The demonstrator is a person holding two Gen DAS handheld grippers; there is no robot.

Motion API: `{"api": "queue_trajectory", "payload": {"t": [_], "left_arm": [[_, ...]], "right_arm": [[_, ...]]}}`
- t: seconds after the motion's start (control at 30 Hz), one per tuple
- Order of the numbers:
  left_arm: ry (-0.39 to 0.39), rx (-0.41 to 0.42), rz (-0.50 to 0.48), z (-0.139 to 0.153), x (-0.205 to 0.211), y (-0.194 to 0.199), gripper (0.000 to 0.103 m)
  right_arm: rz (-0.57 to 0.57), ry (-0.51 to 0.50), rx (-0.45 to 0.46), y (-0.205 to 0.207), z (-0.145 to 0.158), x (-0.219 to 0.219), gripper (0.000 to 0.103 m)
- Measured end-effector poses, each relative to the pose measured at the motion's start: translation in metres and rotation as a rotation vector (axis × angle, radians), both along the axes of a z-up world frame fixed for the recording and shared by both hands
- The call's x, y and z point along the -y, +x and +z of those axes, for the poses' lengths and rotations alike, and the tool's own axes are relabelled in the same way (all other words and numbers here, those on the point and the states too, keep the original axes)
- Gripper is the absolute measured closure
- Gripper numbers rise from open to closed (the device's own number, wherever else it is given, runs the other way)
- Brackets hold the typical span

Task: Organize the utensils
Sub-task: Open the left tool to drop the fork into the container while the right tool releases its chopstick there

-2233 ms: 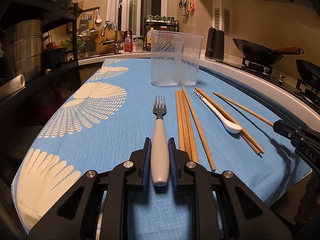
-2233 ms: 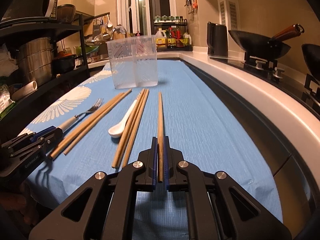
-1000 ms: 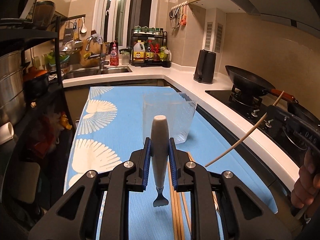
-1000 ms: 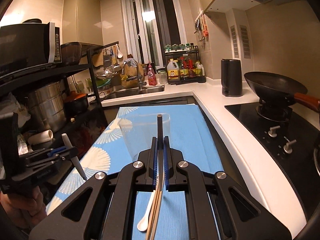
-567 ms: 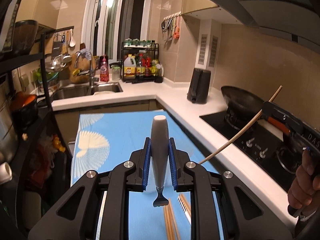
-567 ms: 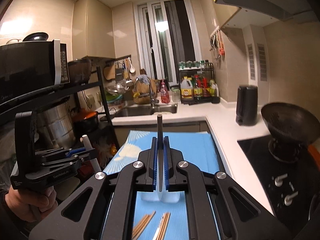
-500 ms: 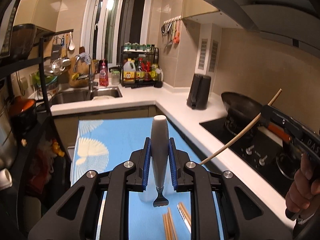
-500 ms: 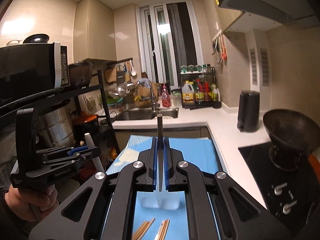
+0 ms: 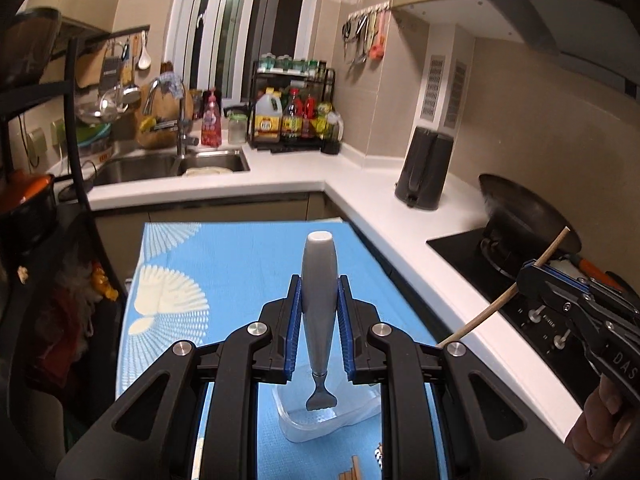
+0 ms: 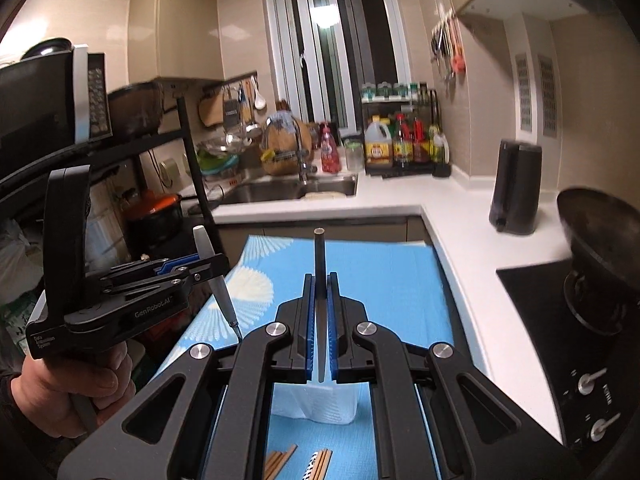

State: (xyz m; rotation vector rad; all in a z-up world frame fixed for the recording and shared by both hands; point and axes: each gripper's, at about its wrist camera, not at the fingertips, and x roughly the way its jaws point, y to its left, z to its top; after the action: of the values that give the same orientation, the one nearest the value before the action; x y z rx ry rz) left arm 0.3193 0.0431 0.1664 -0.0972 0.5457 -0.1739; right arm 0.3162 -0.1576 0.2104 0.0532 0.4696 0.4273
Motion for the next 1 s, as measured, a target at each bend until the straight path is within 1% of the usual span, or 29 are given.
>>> {"api": "queue_trajectory", "payload": {"t": [0.1,0.2,0.3,0.37,0.4,0.43,0.47,0.5,0.53,0.57,0.63,0.67,0.87,1.0], "left_arm": [[-0.001,-0.046,-0.007,-0.025,-0.001,0.009,0.086],[0.006,-0.072,-0.019,-0.042,0.0,0.014,0.086],[-0.004,-0.087,-0.017,-0.052,-0.002,0.016,0.086],[-0.011,-0.099,-0.016,-0.057,-0.003,0.017,0.085],[-0.012,-0.097,-0.014,-0.058,-0.003,0.016,0.081],[-0.007,-0.093,-0.011,-0.058,-0.003,0.015,0.067],[-0.002,-0.085,-0.005,-0.057,-0.003,0.015,0.06],[0.0,-0.071,0.006,-0.053,-0.005,0.012,0.05],[0.001,-0.063,0.015,-0.05,-0.005,0.012,0.048],[0.0,-0.056,0.023,-0.046,-0.007,0.011,0.048],[0.0,-0.044,0.04,-0.038,-0.009,0.007,0.041],[0.003,-0.038,0.048,-0.035,-0.011,0.005,0.04],[0.016,-0.01,0.072,-0.016,-0.013,-0.013,0.038],[0.031,0.03,0.077,0.001,-0.016,-0.041,0.038]], "right_arm": [[-0.008,-0.008,-0.048,0.014,-0.025,-0.004,0.097],[-0.011,0.0,-0.1,0.026,-0.046,-0.004,0.097],[-0.001,0.002,-0.139,0.032,-0.062,-0.005,0.097],[0.003,-0.01,-0.155,0.034,-0.068,-0.008,0.093],[-0.001,-0.015,-0.162,0.035,-0.071,-0.009,0.093],[-0.005,-0.016,-0.17,0.036,-0.073,-0.009,0.089],[-0.009,-0.012,-0.18,0.037,-0.074,-0.008,0.079],[-0.014,-0.008,-0.187,0.037,-0.075,-0.006,0.073],[-0.024,-0.007,-0.195,0.037,-0.075,-0.005,0.061],[-0.031,-0.007,-0.198,0.035,-0.074,-0.003,0.057],[-0.041,-0.012,-0.195,0.031,-0.071,-0.001,0.057],[-0.046,-0.013,-0.194,0.028,-0.069,0.001,0.057],[-0.072,-0.002,-0.163,0.005,-0.05,0.013,0.057],[-0.09,-0.002,-0.123,-0.018,-0.035,0.019,0.057]]}}
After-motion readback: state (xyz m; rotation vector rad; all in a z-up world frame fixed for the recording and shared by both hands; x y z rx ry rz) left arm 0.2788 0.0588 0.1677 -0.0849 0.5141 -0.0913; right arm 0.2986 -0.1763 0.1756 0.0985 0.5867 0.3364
